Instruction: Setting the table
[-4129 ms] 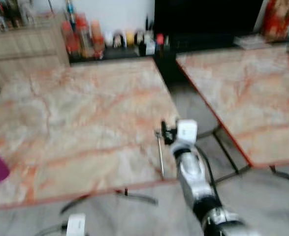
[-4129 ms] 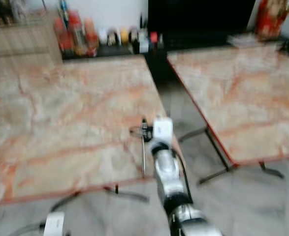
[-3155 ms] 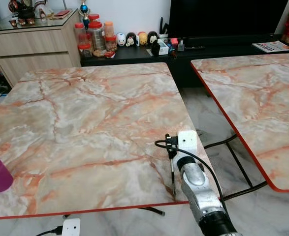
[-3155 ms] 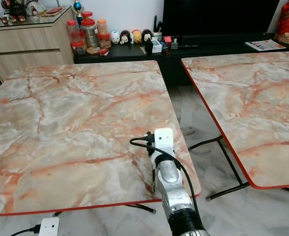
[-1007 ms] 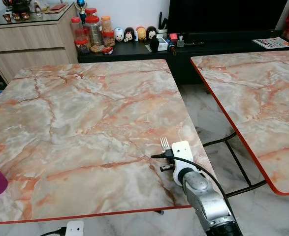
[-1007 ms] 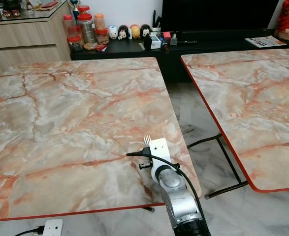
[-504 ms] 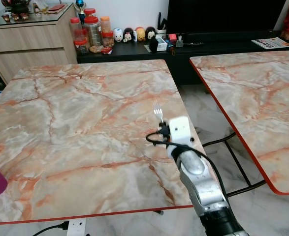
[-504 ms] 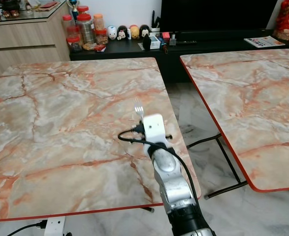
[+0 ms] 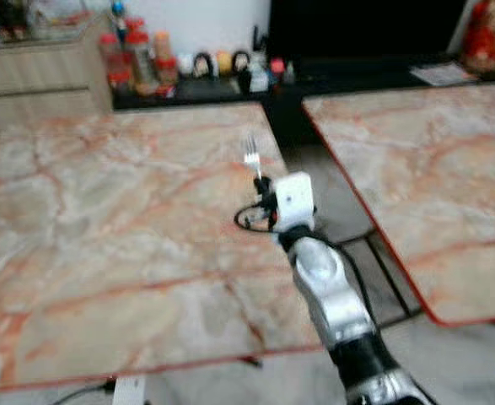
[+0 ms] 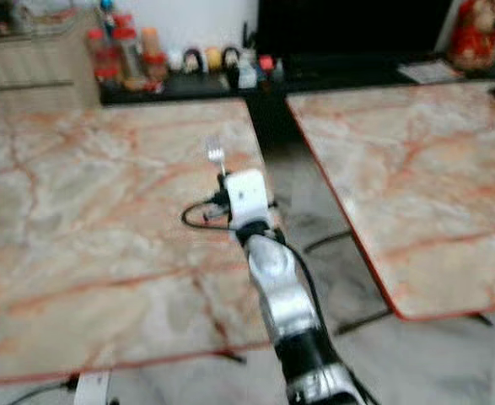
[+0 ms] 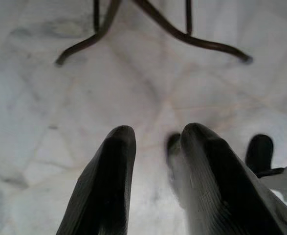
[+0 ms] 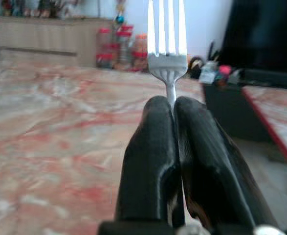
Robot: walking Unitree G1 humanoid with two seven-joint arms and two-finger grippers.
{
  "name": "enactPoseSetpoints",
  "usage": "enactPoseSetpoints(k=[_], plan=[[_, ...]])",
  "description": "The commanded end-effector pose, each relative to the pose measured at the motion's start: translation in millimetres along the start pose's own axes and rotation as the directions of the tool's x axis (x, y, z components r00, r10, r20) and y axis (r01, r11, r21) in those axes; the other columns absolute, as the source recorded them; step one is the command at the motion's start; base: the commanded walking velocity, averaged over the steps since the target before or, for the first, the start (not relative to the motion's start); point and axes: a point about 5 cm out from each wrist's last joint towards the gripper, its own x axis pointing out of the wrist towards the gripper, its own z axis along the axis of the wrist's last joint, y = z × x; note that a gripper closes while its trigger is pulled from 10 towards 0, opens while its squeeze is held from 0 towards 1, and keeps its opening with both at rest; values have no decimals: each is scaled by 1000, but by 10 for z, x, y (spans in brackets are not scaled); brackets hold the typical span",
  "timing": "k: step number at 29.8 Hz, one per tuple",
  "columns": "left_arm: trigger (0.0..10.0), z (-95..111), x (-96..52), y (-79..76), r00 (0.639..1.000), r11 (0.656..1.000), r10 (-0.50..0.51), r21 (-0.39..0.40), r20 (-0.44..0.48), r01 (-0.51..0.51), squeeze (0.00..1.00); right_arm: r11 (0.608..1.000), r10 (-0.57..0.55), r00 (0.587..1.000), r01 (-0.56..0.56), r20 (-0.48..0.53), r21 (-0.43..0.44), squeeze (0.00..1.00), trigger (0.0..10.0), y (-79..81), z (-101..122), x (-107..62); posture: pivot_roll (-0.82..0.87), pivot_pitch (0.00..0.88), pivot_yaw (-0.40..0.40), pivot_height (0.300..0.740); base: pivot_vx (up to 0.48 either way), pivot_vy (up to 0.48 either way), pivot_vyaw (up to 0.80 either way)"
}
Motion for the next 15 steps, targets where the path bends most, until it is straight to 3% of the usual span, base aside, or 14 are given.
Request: enactPoseSetpoints(k=[1,15], plan=[[10000,-64,-12,67,1000,1000,19,7,-25,-19,0,1000,15,1000,-15,21,21,0,10000,74,31,22,-27,0,27,740,0,-480,0],[10000,-83,-16,111,999,1000,23,13,-31,-22,0,1000,-4,1000,3,31,20,0,10000,35,8,25,-31,0,44,740,0,-480,0]])
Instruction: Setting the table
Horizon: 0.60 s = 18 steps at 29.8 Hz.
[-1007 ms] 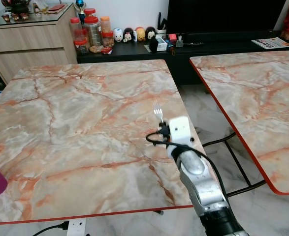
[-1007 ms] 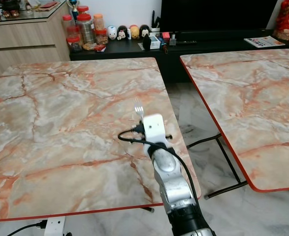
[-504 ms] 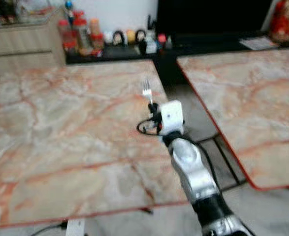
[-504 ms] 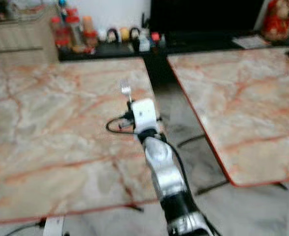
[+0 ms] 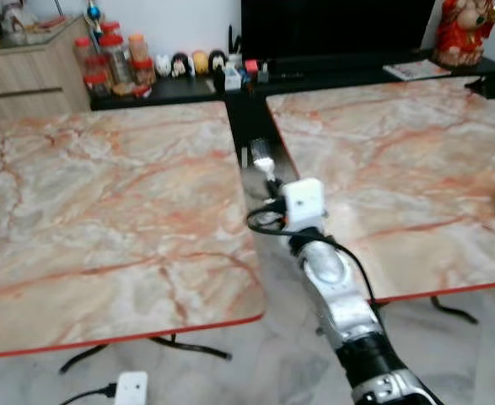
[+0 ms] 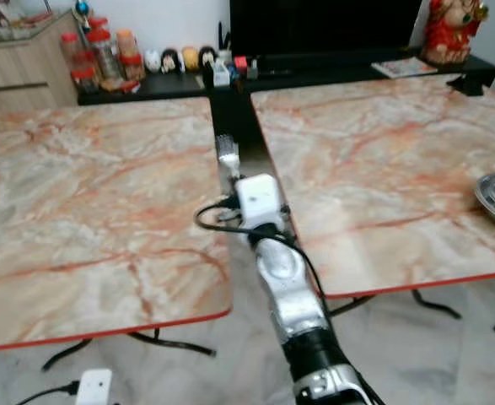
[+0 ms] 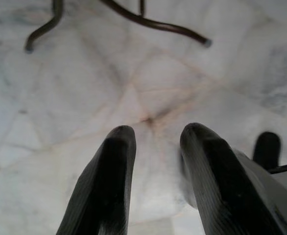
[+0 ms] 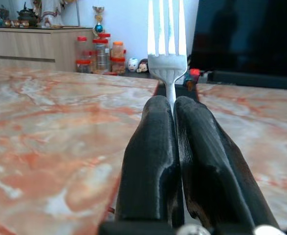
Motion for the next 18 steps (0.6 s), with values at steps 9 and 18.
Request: enactPoseSetpoints(k=[9,18], plan=[[10000,-51,-9,52,1000,1000,7,9,-19,-7,0,999,6,1000,-5,16,-45,0,10000,22,41,35,-36,0,46,740,0,-480,151],[10000,-64,-13,42,1000,1000,6,7,-21,-6,0,1000,-11,1000,11,11,-17,0,10000,-2,28,37,-34,0,43,740,0,-472,128]])
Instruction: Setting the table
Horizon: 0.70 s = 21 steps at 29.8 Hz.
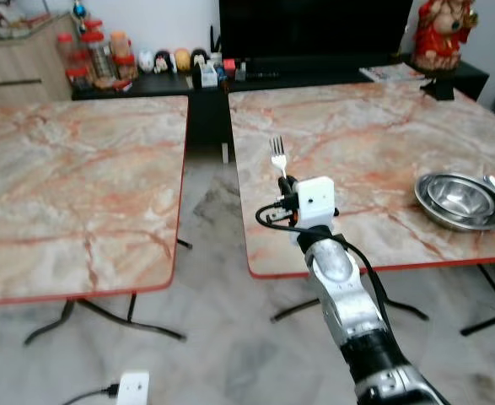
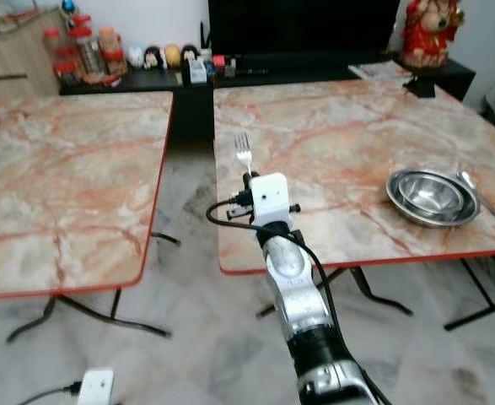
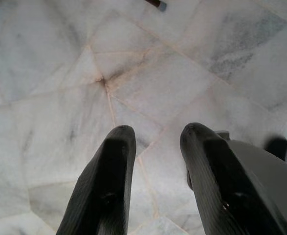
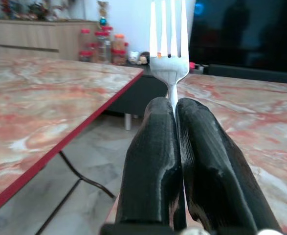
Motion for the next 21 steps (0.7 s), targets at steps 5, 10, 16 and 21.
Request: enactPoseSetpoints(k=[5,10,16,21], plan=[[10000,-6,-3,-46,1000,1000,-12,-3,-1,12,0,999,-30,999,30,13,-31,0,10000,-115,48,19,-39,0,39,740,0,-472,0],[10000,-23,-8,-60,1000,1000,-14,-7,-3,14,0,998,-42,999,42,8,-42,0,10000,-151,40,18,-39,0,38,740,0,-469,0],[10000,-27,-10,-67,1000,1000,-15,-11,-3,15,0,997,-61,998,61,10,-38,0,10000,-194,47,27,-40,0,37,740,0,-469,0],[10000,-31,-11,-66,1000,1000,-13,-14,-3,13,0,997,-73,997,73,10,-35,0,10000,-216,45,24,-40,0,35,740,0,-469,0]])
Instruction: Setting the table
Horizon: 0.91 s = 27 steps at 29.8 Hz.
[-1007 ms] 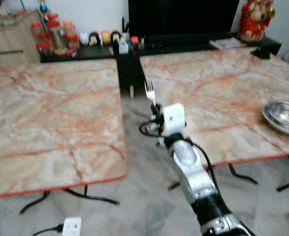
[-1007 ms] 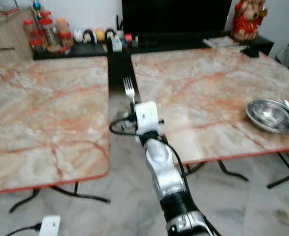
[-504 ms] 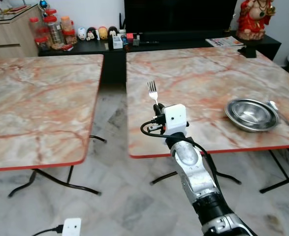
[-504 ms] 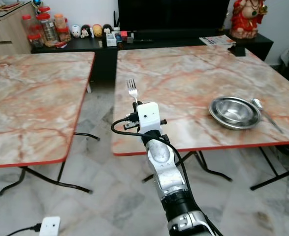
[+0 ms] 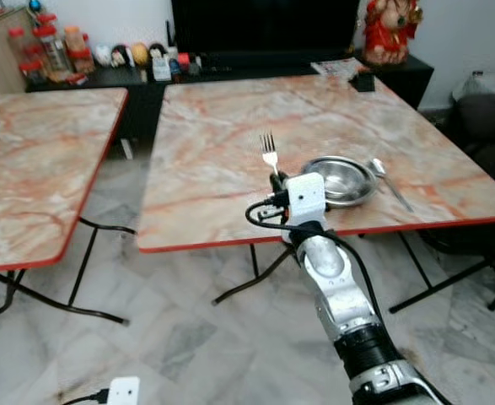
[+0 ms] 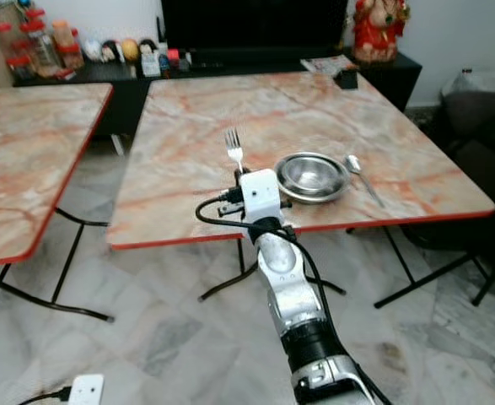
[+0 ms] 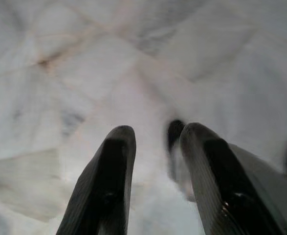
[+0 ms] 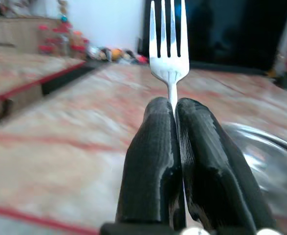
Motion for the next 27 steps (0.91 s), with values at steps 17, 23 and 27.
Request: enactPoseSetpoints(k=[17,23,27], plan=[[10000,-35,-13,27,1000,1000,5,-31,8,-5,0,999,-39,999,38,17,16,0,10000,-51,51,16,-47,0,28,740,0,-305,0],[10000,-38,-20,40,1000,998,9,-68,24,-7,0,998,-58,998,58,7,20,0,10000,-80,32,7,-47,0,27,740,44,0,0],[10000,-50,-24,49,1000,998,14,-59,23,-12,0,997,-71,998,71,2,27,0,10000,-97,26,14,-43,0,28,740,427,0,0]])
